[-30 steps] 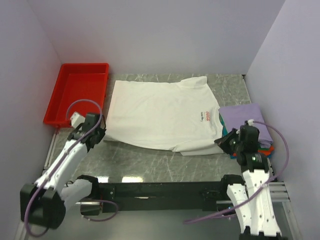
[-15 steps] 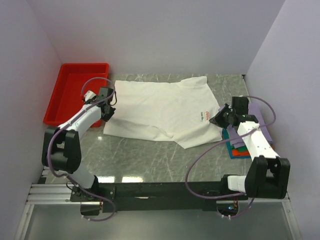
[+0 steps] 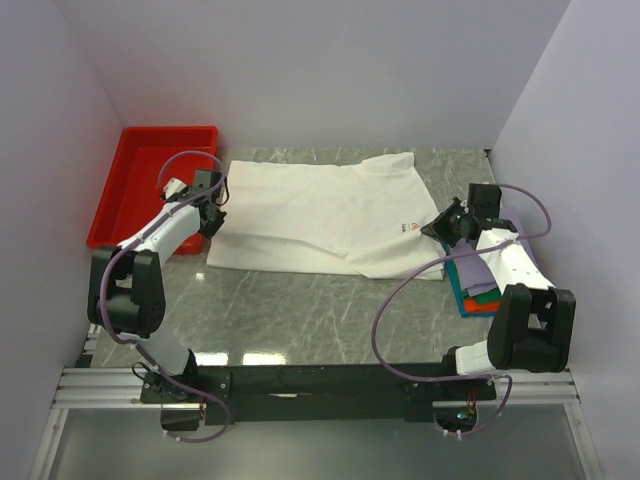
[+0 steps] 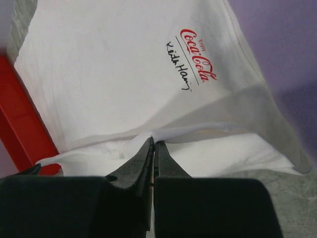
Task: Fold and stack the t-shirts
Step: Fold the tshirt
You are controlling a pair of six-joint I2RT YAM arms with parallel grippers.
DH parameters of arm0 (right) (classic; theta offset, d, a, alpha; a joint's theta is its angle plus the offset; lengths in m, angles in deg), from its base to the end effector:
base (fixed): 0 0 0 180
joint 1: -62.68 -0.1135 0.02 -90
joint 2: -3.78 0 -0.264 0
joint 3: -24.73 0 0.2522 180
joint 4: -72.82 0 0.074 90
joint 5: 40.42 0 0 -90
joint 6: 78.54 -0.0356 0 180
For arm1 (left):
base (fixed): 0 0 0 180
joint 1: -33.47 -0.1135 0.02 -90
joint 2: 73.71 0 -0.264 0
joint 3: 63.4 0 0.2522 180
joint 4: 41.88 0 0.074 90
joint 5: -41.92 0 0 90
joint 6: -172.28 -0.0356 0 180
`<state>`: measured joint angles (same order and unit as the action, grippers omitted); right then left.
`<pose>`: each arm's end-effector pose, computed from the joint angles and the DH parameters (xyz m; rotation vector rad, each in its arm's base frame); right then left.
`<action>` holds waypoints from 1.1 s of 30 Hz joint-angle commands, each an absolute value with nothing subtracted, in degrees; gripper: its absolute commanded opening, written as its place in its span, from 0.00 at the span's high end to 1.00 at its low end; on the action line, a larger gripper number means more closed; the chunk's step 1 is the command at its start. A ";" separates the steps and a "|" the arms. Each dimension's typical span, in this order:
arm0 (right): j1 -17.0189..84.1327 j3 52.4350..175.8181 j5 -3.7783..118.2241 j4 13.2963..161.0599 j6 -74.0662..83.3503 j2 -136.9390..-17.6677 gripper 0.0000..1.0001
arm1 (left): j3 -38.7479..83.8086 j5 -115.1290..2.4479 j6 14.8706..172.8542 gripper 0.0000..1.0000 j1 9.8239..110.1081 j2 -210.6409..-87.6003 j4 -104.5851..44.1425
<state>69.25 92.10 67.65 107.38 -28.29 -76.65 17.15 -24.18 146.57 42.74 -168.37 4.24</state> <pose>0.2938 -0.0227 0.2372 0.8227 2.3062 0.6429 0.3368 -0.0404 0.2227 -1.2712 2.1384 0.0258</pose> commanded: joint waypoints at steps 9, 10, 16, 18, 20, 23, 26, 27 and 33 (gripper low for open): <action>72.35 95.09 71.20 103.81 -27.48 -77.52 1.00 | 21.64 -23.73 145.48 0.99 41.82 -171.80 3.70; 72.53 95.09 71.38 103.72 -27.48 -77.96 1.00 | 22.34 -23.65 145.48 0.99 41.82 -172.15 3.87; 73.14 95.00 72.26 102.40 -27.65 -79.89 1.00 | 25.77 -23.64 144.95 0.99 41.55 -175.31 4.75; 73.32 95.70 72.70 102.40 -27.39 -81.38 1.00 | 26.03 -24.08 144.77 0.99 41.47 -175.93 4.23; 73.49 96.50 73.57 102.14 -27.39 -82.44 0.97 | 26.21 -24.79 144.42 0.99 41.12 -176.19 3.53; 73.58 97.38 74.36 102.40 -26.78 -83.67 0.72 | 26.56 -26.36 143.19 0.90 40.59 -176.46 2.56; 73.49 97.64 75.07 103.10 -25.90 -83.06 0.52 | 25.16 -27.95 142.23 0.61 40.41 -175.15 0.37; 73.32 97.38 74.90 103.19 -25.81 -81.84 0.46 | 23.50 -28.47 141.62 0.53 40.41 -173.49 -0.77; 70.25 92.12 70.51 104.78 -24.67 -73.41 0.46 | 19.19 -34.01 139.94 0.34 40.85 -167.68 -5.35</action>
<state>72.16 93.82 72.48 105.08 -26.26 -80.16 20.38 -30.74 141.85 40.54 -172.82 -1.57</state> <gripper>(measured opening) 0.543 0.654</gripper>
